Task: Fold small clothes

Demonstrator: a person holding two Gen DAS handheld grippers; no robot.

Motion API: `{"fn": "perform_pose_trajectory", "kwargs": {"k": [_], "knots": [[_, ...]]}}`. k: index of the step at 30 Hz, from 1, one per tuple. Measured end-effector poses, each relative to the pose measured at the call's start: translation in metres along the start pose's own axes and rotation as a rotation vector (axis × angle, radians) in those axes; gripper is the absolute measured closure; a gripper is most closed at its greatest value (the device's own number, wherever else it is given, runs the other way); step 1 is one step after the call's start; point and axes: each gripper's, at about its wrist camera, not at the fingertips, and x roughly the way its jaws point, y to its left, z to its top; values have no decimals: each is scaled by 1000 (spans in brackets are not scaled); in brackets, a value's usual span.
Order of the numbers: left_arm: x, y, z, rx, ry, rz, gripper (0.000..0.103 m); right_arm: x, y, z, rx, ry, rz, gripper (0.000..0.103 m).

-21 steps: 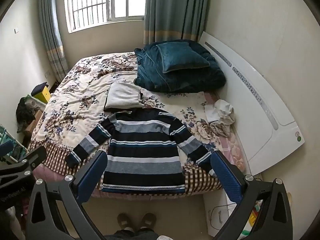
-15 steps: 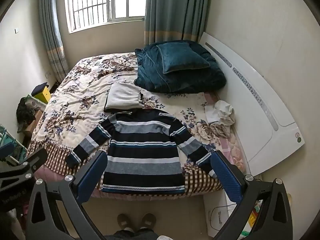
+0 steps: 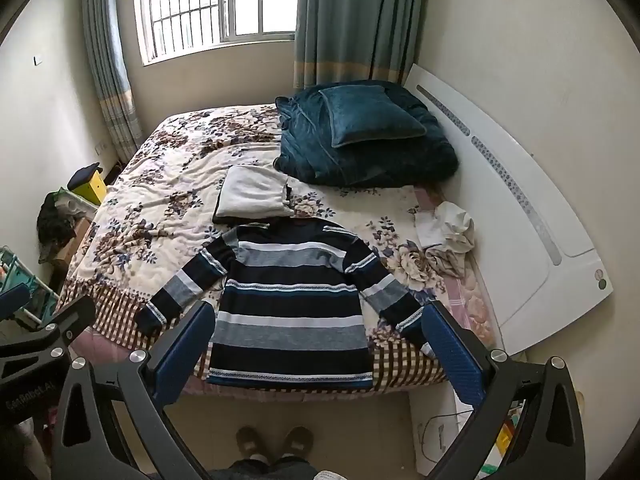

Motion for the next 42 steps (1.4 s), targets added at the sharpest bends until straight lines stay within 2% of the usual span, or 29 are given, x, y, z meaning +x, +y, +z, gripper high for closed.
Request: {"fn": "perform_pose_trajectory", "kwargs": {"k": [42], "knots": [[-2, -5, 13, 1, -3, -5, 0, -2, -6, 16, -4, -22, -6, 0]]}}
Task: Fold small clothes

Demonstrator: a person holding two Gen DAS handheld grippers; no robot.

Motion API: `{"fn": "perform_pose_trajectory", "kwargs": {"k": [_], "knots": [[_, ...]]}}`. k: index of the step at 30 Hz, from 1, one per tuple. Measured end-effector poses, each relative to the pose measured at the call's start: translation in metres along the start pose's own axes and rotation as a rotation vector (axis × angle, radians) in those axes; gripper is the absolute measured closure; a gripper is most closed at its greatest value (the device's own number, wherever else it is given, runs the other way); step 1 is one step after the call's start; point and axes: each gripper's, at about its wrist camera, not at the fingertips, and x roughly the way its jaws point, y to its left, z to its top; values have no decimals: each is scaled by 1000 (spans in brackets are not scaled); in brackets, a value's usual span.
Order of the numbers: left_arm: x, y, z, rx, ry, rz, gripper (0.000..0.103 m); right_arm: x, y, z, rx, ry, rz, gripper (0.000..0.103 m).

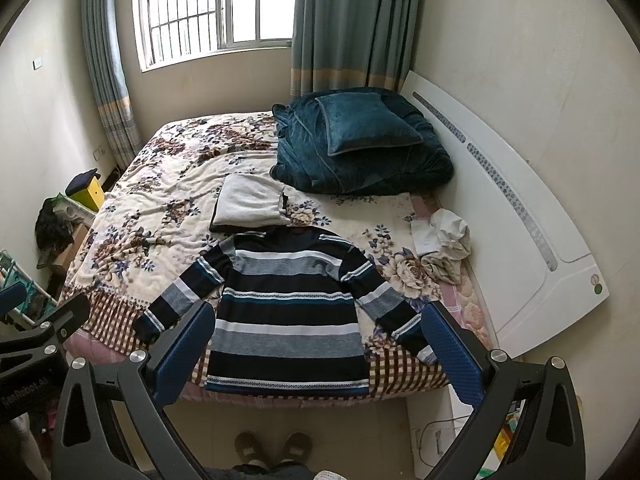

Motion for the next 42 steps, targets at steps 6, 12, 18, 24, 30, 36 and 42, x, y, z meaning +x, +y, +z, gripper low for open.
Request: {"fn": "perform_pose_trajectory", "kwargs": {"k": [6, 12, 18, 24, 30, 36, 42], "knots": [[0, 0, 1, -1, -3, -2, 0, 0, 0, 0, 0, -2, 2, 0], [-1, -6, 17, 1, -5, -1, 0, -2, 0, 0, 1, -4, 1, 0], [-1, -8, 20, 2, -8, -1, 0, -2, 1, -1, -2, -5, 1, 0], [-2, -9, 26, 1, -12, 2, 0, -4, 2, -2, 1, -5, 0, 0], [-1, -6, 30, 3, -14, -2, 0, -1, -5, 13, 16, 2, -1, 0], [14, 4, 36, 8, -25, -13, 0, 12, -17, 15, 85, 19, -19, 0], [95, 1, 35, 53, -14, 15, 0, 85, -53, -16, 246, 76, -138, 0]]}}
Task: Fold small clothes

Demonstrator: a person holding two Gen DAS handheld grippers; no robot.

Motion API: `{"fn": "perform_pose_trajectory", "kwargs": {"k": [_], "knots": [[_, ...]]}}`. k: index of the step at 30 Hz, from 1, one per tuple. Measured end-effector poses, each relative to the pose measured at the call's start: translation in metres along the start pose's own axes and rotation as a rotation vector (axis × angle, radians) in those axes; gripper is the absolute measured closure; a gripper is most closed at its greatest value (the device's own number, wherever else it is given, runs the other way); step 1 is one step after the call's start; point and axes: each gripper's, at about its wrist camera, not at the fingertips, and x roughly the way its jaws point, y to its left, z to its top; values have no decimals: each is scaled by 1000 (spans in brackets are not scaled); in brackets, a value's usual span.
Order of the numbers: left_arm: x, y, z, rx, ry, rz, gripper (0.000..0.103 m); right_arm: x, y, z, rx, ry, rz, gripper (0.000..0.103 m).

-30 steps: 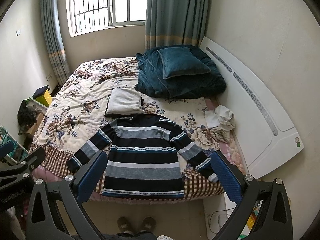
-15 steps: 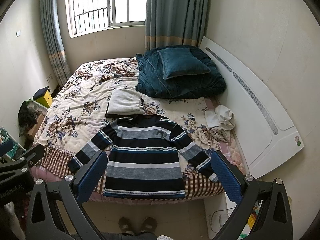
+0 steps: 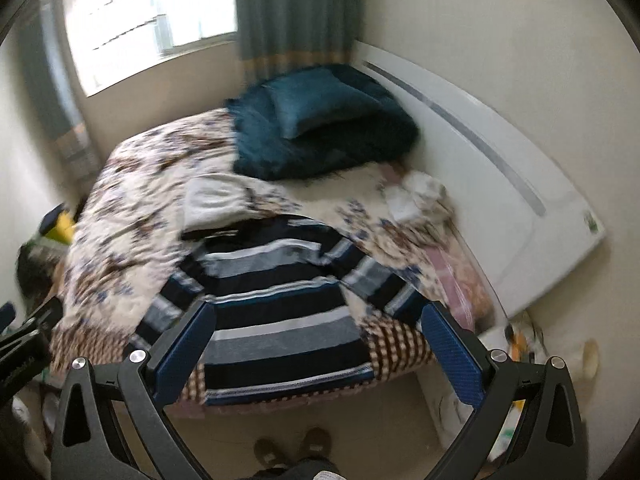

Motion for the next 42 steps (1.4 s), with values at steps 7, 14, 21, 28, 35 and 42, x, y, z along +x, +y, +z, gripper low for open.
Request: {"fn": "perform_pose_trajectory", "kwargs": {"k": [7, 14, 21, 28, 35, 42], "knots": [[126, -50, -9, 68, 113, 20, 0, 158, -87, -11, 225, 135, -160, 0], [287, -120, -29, 145, 323, 91, 0, 348, -215, -58, 496, 361, -283, 0], [423, -165, -64, 173, 506, 139, 0, 524, -315, -138, 802, 554, -285, 0], [526, -180, -95, 98, 631, 203, 0, 601, -358, -234, 1231, 574, -239, 0], [573, -203, -110, 143, 632, 204, 0, 626, -348, -236, 1220, 390, -291, 32], [569, -194, -117, 89, 623, 157, 0, 617, -332, -218, 1236, 290, -360, 89]]}}
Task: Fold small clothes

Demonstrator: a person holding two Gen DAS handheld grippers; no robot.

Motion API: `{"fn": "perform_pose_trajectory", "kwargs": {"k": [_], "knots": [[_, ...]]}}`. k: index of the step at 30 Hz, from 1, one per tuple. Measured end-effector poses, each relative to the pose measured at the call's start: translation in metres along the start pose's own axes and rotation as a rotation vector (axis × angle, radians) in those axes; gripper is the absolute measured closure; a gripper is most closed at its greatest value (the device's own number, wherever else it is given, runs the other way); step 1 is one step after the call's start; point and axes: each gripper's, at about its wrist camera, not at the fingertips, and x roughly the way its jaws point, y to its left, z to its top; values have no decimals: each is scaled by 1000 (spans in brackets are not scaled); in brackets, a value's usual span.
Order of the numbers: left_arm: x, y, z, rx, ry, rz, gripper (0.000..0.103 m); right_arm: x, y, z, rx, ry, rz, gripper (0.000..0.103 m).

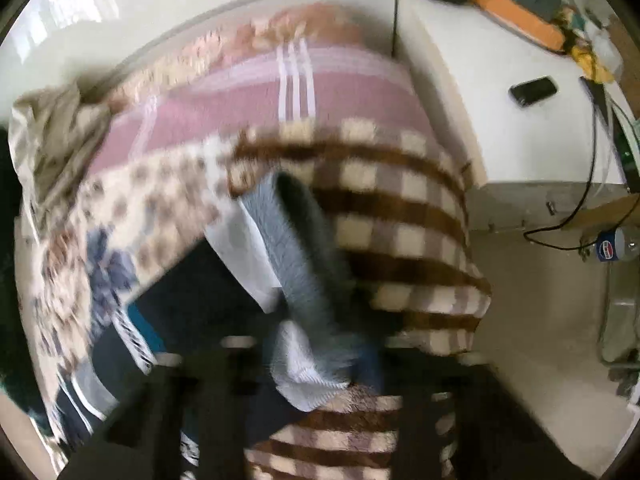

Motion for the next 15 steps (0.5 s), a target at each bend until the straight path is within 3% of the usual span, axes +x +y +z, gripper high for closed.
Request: {"fn": "perform_pose_trajectory", "kwargs": {"k": [4, 7, 12, 15], "knots": [[-6, 7, -8, -11, -6, -36, 0, -36, 39, -2, -106, -71, 17, 90], [-12, 20, -14, -25, -20, -64, 0, -78, 92, -8, -231, -118, 66, 90], [-21, 61, -24, -64, -34, -102, 0, -163, 195, -65, -480, -194, 207, 90], [-24, 101, -32, -86, -61, -89, 0, -200, 274, -137, -683, -189, 316, 91]]}}
